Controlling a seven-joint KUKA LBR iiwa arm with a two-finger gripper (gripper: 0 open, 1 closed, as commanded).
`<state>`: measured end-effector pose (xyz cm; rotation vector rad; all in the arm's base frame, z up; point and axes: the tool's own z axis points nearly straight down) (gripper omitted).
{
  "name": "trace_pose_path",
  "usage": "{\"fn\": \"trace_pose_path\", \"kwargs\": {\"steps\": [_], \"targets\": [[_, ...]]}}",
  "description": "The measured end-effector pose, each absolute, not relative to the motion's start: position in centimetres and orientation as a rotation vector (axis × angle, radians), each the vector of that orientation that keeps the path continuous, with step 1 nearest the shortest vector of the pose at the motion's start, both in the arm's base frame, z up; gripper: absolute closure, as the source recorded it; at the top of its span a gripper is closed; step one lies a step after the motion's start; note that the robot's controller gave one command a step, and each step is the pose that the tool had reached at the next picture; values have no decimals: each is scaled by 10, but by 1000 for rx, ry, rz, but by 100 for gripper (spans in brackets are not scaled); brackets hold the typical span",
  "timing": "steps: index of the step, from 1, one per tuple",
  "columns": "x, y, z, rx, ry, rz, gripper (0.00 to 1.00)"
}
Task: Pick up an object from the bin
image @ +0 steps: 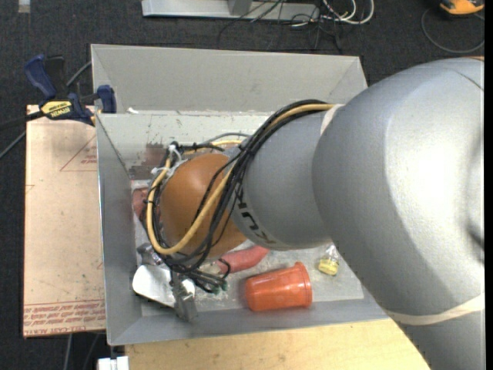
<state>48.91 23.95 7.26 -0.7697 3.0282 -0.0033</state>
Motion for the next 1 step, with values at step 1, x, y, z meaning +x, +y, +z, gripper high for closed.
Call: {"fn": "trace_pose_path", "kwargs": {"steps": [1], "targets": [[487, 238, 73, -748, 3026, 3, 0]]}}
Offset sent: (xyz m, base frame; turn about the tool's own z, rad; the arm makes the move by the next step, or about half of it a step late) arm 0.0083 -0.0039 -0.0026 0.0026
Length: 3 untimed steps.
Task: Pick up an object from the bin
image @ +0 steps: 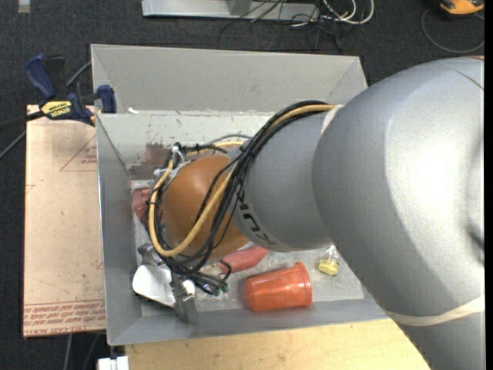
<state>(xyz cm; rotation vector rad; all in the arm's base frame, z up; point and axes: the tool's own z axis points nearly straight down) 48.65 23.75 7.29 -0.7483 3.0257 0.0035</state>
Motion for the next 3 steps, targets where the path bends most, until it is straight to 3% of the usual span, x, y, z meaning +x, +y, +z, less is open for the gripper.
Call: {"fn": "trace_pose_path", "kwargs": {"steps": [1, 2, 3], "targets": [[498, 236, 71, -761, 3030, -3, 0], [487, 247, 72, -732, 3023, 2, 0], [488, 247, 72, -734, 3023, 2, 0]]}}
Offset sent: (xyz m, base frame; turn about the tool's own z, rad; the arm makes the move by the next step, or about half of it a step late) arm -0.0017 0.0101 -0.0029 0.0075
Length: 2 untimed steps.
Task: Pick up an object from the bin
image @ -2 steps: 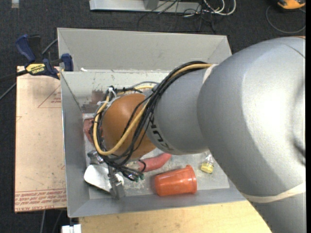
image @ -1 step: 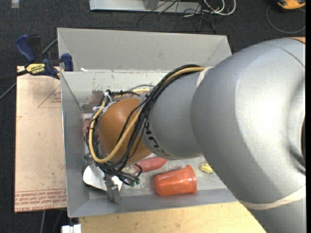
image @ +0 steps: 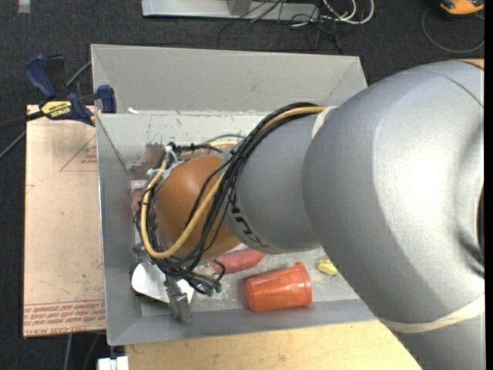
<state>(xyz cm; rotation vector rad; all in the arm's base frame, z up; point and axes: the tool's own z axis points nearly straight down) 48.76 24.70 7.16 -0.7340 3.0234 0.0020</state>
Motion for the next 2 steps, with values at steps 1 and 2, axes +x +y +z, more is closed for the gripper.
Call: {"fn": "trace_pose_path", "kwargs": {"steps": [1, 2], "targets": [[526, 224, 75, -763, 3008, 8, 100], [526, 224, 75, -763, 3008, 8, 100]]}}
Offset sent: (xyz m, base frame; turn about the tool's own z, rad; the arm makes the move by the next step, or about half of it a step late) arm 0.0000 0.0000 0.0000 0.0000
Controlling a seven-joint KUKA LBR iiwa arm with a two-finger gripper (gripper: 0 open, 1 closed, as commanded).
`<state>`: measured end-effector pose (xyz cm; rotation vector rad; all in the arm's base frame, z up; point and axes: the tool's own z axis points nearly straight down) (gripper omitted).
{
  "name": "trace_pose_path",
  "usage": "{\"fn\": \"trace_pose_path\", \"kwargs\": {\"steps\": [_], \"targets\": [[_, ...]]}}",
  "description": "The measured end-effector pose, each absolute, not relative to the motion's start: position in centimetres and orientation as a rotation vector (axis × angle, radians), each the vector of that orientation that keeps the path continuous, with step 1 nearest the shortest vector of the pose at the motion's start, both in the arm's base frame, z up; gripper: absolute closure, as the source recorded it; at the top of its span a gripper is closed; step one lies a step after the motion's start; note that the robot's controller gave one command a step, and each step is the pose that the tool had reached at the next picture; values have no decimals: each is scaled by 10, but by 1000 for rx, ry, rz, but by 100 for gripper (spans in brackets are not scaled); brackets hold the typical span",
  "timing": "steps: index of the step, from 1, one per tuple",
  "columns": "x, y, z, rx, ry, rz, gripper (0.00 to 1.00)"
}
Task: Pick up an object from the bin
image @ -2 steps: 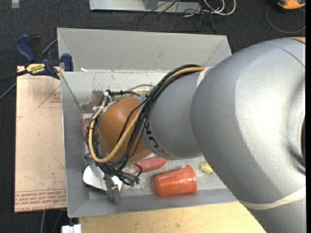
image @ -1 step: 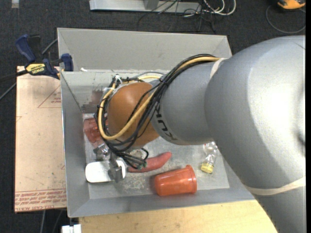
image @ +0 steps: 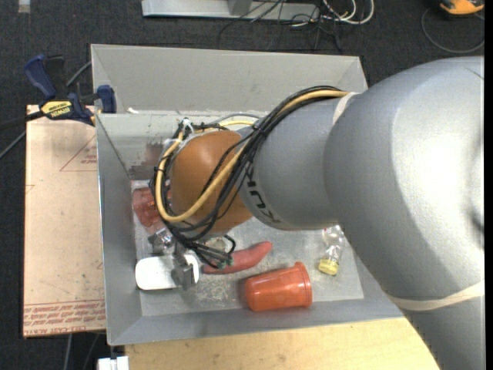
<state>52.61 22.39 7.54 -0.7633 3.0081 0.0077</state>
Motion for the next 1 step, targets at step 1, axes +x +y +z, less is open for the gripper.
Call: {"fn": "trace_pose_path", "kwargs": {"steps": [1], "targets": [[537, 225, 217, -717, 3016, 11, 100]]}}
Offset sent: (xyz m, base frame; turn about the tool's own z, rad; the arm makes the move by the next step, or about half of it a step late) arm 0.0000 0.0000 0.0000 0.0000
